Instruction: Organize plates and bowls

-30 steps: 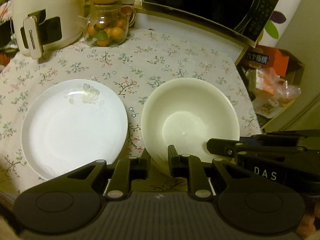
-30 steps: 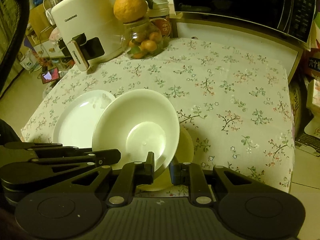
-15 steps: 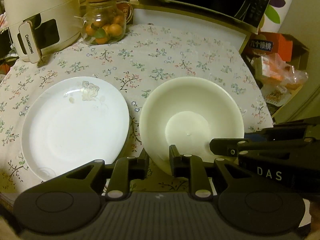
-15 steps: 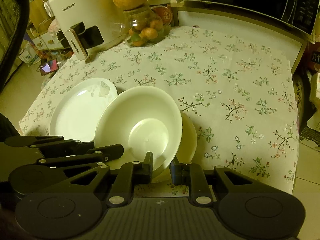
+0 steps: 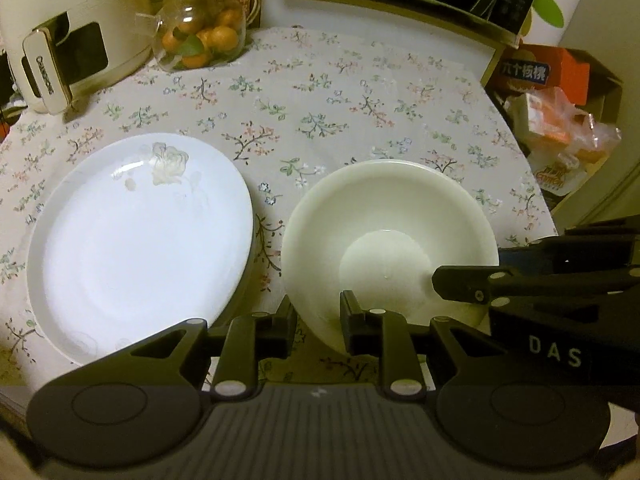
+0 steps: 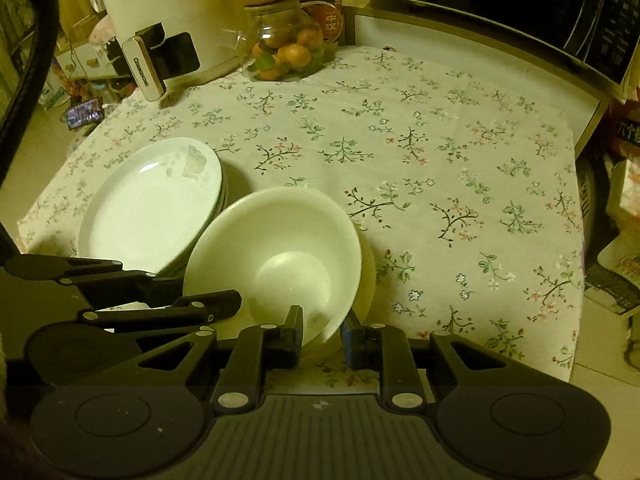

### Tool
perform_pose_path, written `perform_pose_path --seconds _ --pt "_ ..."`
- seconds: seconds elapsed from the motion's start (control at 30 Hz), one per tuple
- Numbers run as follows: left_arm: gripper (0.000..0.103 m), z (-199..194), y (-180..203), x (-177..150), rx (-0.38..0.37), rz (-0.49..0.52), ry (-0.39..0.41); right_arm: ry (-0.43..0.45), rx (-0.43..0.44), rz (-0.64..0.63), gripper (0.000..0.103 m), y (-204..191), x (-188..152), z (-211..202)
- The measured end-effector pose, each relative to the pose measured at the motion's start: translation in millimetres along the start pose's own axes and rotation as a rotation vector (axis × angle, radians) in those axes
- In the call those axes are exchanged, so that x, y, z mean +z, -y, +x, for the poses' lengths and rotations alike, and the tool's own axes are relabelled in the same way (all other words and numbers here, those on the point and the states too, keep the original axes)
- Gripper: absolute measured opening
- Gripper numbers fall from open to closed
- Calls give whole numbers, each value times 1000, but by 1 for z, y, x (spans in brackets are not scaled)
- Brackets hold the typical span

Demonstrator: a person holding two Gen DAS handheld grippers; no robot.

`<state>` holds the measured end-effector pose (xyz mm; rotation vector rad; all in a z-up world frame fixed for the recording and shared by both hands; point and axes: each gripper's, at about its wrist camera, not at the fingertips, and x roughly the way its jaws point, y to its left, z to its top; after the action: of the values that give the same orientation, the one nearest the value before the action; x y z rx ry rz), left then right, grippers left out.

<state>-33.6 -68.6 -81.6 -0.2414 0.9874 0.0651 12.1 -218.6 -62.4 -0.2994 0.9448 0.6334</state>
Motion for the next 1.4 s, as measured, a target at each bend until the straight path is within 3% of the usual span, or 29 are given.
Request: perform_pose_path --seconds 0.97,1.4 --pt "21 6 0 3 -9 -1 20 2 -41 14 21 6 2 3" --pt "30 -2 -10 7 -47 -39 53 8 -48 29 27 10 3 3"
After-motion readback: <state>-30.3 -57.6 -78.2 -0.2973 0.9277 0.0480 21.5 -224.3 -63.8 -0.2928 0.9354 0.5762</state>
